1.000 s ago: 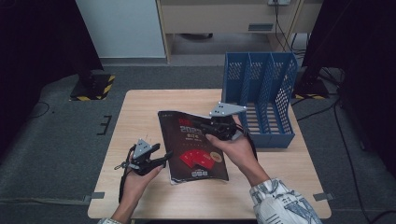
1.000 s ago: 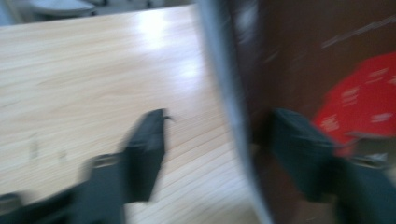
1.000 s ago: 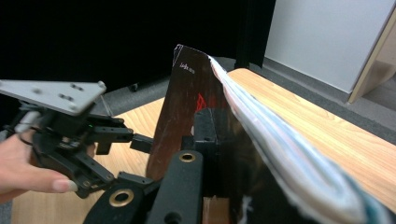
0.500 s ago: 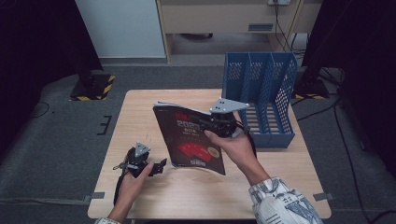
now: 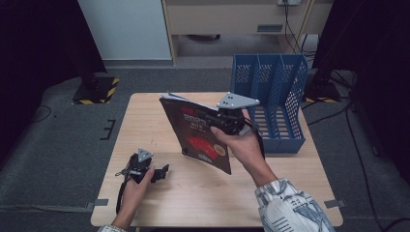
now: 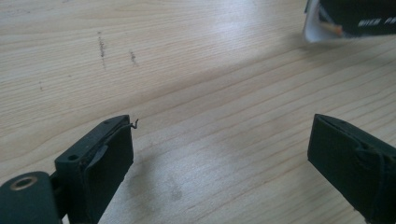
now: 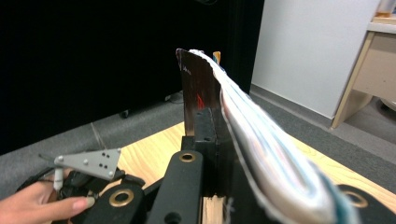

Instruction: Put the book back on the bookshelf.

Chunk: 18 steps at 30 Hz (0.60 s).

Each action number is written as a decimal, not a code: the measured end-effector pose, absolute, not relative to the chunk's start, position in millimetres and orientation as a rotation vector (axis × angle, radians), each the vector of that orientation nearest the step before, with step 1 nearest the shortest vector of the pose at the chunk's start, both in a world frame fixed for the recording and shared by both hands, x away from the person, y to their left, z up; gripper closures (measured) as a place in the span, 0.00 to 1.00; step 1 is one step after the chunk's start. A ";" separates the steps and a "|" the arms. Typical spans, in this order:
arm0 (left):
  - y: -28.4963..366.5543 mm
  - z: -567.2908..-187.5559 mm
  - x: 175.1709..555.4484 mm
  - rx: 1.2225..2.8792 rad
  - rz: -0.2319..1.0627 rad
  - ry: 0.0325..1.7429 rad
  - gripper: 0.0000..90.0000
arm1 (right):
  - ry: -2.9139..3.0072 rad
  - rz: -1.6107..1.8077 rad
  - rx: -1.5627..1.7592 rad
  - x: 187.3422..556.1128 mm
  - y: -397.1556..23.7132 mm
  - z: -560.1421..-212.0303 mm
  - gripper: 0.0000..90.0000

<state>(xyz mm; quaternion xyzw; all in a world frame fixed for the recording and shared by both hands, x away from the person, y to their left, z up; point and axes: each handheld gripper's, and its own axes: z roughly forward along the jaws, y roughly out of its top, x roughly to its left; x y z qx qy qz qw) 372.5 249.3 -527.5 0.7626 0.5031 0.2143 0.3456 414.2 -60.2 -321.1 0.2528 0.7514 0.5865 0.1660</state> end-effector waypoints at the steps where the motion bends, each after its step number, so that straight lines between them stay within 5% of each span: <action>1: 249.5 -528.0 372.6 1.982 0.555 1.307 0.07 | 2.131 1.677 0.729 414.5 -61.3 -320.4 0.97; 18: 243.2 -532.3 371.8 2.056 0.575 1.276 0.07 | 2.070 1.711 0.775 418.3 -65.5 -306.0 0.97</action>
